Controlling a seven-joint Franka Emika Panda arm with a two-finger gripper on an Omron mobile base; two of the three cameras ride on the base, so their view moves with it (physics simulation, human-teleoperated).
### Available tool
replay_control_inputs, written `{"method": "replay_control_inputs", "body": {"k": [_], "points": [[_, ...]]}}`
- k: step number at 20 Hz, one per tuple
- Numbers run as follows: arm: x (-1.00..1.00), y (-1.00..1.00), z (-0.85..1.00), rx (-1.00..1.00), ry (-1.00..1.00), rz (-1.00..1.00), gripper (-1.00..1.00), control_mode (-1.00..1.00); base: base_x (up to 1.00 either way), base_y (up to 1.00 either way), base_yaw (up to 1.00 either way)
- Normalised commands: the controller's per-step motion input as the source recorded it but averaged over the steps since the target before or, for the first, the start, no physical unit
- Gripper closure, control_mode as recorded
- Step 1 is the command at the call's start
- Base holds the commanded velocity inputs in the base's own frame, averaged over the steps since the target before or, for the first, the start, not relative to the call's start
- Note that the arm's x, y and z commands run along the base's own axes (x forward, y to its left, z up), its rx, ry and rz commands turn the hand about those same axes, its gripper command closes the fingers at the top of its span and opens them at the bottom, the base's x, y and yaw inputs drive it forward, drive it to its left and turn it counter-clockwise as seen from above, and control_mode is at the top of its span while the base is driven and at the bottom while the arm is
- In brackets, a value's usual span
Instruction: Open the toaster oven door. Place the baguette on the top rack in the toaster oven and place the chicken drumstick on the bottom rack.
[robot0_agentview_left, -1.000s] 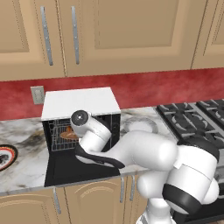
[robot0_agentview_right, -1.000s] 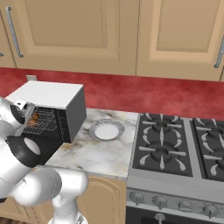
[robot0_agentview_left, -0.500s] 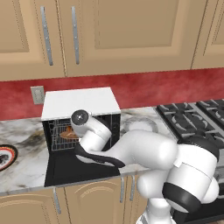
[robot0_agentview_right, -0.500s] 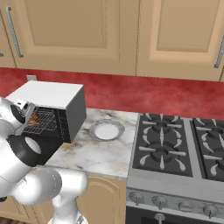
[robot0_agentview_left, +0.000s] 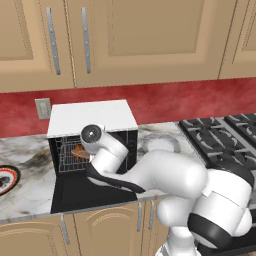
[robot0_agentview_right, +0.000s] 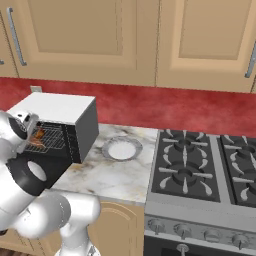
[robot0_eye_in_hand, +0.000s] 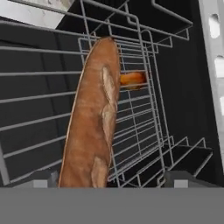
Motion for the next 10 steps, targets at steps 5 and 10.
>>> {"method": "replay_control_inputs", "body": {"k": [5,10], "points": [[-0.32,0.00,0.51,0.02,-0.04,-0.03,-1.00,-1.00,0.00,0.00,0.00],[-0.90,0.00,0.34,0.12,0.00,-0.27,-1.00,-1.00,0.00,0.00,0.00]]}}
